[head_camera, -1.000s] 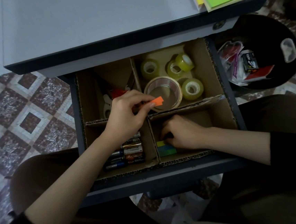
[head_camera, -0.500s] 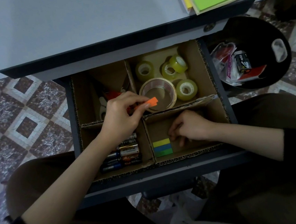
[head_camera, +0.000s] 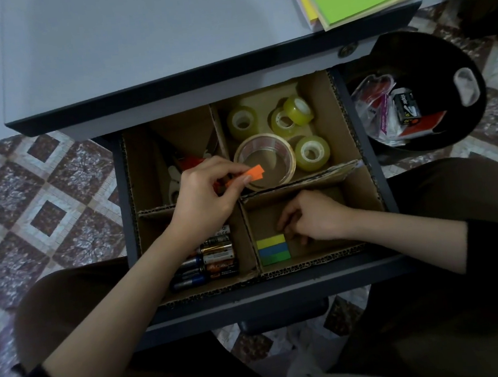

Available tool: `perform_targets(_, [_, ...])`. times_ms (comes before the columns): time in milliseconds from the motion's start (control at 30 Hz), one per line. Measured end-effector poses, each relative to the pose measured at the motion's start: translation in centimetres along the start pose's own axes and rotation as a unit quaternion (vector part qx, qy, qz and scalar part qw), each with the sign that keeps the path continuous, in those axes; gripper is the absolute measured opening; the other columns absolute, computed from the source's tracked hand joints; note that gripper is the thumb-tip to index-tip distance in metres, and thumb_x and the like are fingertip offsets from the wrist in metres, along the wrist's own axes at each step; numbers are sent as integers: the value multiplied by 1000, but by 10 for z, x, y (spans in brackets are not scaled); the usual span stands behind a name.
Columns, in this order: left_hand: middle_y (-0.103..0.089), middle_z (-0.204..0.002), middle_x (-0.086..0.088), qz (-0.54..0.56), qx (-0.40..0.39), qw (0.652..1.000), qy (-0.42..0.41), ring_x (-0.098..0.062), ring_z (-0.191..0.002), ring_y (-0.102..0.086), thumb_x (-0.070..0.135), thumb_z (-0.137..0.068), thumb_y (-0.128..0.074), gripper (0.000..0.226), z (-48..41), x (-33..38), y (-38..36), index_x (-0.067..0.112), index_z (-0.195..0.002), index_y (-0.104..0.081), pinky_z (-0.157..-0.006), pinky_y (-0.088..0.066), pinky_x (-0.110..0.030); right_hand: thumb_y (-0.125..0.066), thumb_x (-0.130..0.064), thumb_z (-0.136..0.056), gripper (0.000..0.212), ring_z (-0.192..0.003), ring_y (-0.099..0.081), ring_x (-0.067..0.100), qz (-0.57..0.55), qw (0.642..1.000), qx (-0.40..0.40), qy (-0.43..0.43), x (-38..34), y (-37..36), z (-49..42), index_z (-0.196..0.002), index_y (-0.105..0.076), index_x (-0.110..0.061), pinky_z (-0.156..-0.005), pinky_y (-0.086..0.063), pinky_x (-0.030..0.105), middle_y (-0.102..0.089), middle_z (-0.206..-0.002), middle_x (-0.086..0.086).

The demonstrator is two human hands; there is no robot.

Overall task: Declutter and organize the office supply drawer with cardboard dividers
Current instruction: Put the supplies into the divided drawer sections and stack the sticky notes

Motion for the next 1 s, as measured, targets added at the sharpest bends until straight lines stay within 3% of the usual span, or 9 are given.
perform_targets(233, [-59,-87,12,12,-23,999,32,0,-81,-53,17,-86,-64,17,0,-2,-1,20,-102,-66,-69,-41,-14,-53,-4,-90,22,-55,-58,11,15,1000,-5,25,-10,4,7,-102,-69,-14,-42,-41,11,-63,-77,-2])
perform_targets(367, [-59,-88,16,10,-24,999,40,-2,-87,-52,17,-85,-64,18,5,4,4,28,-100,-62,-75,-41,-19,-58,-9,-90,18,-59,-59,11,24,997,4,78,-24,21,27,-104,-68,-14,-45,-47,13,-67,-83,4])
perform_targets(500, [-58,-92,21,19,-53,997,53,0,-91,-57,15,-86,-62,19,9,17,8,29,-99,-62,-79,-46,-14,-60,-12,-90,10,-56,-59,8,-2,990,54,132,-36,50,49,-92,-69,-17,-48,-51,19,-65,-72,-1])
perform_targets(600, [-57,-88,23,-17,-146,987,58,8,-87,-56,17,-85,-62,18,11,30,-3,31,-97,-63,-76,-45,-8,-62,-12,-88,14,-50,-58,6,-50,973,140,174,-40,84,62,-80,-67,-23,-47,-50,18,-65,-66,-5])
perform_targets(700, [-61,-88,18,-69,-245,964,72,6,-84,-57,20,-86,-62,15,18,38,-24,26,-99,-66,-73,-46,-7,-63,-12,-87,9,-64,-61,10,-7,948,247,201,-38,118,69,-85,-71,-16,-60,-49,19,-69,-79,0])
perform_targets(833, [-66,-90,9,-119,-290,946,82,1,-83,-59,26,-86,-64,15,24,39,-44,20,-99,-69,-78,-51,-16,-62,-15,-86,18,-92,-56,22,141,876,409,211,-32,149,79,-100,-72,-9,-78,-47,34,-62,-99,6])
perform_targets(900, [-66,-90,7,-150,-300,938,87,-1,-83,-58,26,-87,-62,14,24,38,-52,20,-99,-68,-81,-51,-20,-58,-18,-87,28,-109,-53,31,159,860,432,219,-26,152,78,-110,-68,-6,-89,-47,44,-60,-115,12])
perform_targets(1000, [-66,-97,4,-200,-325,920,85,-8,-89,-59,24,-90,-59,15,22,37,-67,20,-101,-68,-82,-50,-26,-47,-23,-89,43,-130,-41,35,159,864,413,238,-16,142,64,-125,-58,-3,-107,-33,43,-50,-136,17])
Point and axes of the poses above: each hand's wrist, its own z-axis away from the middle knuckle, its own y-axis out of the back of the hand, x = y × z, the point moved 10 cm from there along -z, towards the middle knuckle
